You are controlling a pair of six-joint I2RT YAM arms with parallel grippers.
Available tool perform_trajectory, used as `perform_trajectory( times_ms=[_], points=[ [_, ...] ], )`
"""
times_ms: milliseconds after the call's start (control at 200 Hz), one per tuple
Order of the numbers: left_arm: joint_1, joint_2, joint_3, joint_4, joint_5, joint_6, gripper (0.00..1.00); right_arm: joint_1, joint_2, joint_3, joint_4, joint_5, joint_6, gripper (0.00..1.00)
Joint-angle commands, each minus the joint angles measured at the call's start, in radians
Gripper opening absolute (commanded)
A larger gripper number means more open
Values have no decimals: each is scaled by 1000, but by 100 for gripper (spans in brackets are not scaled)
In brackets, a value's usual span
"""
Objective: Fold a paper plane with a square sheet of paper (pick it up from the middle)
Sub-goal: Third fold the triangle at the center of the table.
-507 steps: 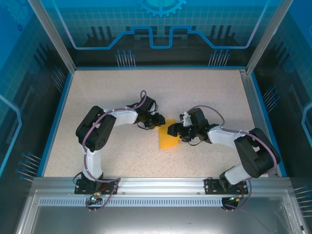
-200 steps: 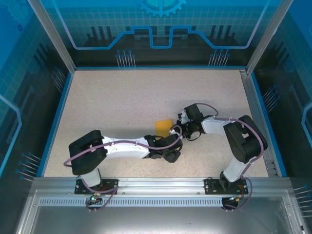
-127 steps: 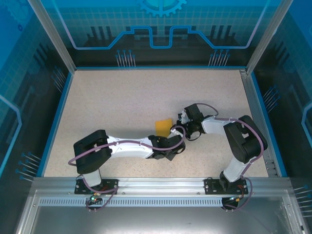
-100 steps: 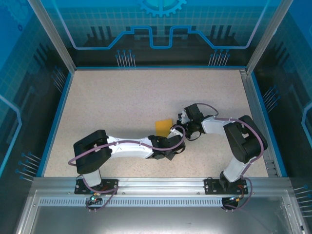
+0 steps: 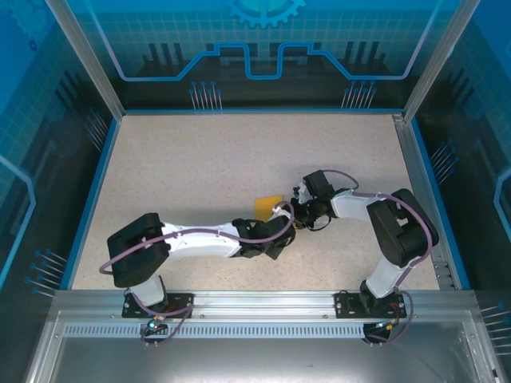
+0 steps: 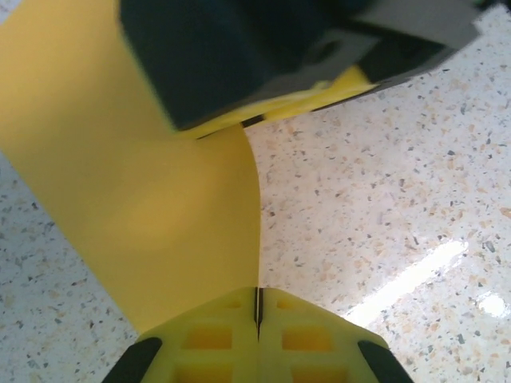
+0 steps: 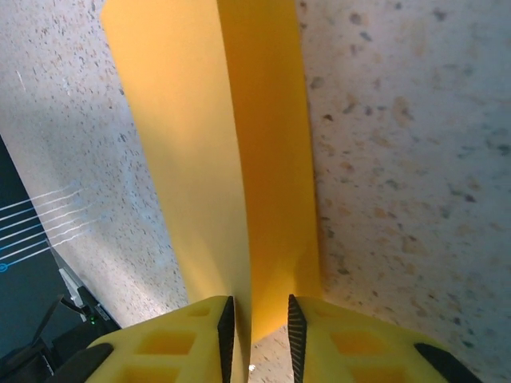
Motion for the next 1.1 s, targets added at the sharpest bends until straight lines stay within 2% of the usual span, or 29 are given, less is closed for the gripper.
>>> perform_trajectory(
  times_ms=[0,160,385,685,1095],
  points=[
    [57,-65,-51,75,170,3,1,-35,-60,14,-76,28,-37,31],
    [140,-90,-94,134,355,8,1,-44,-107,49,-139,62,-80,33],
    [221,-81,-122,163,501,11,2,-7,-40,150,-163,41,-119,20],
    [289,-87,-149,190,575,8,4,49,148,335,-289,109,-190,15],
    [355,-54,-147,183,634,27,6,66,266,410,-384,180,-269,14]
  ],
)
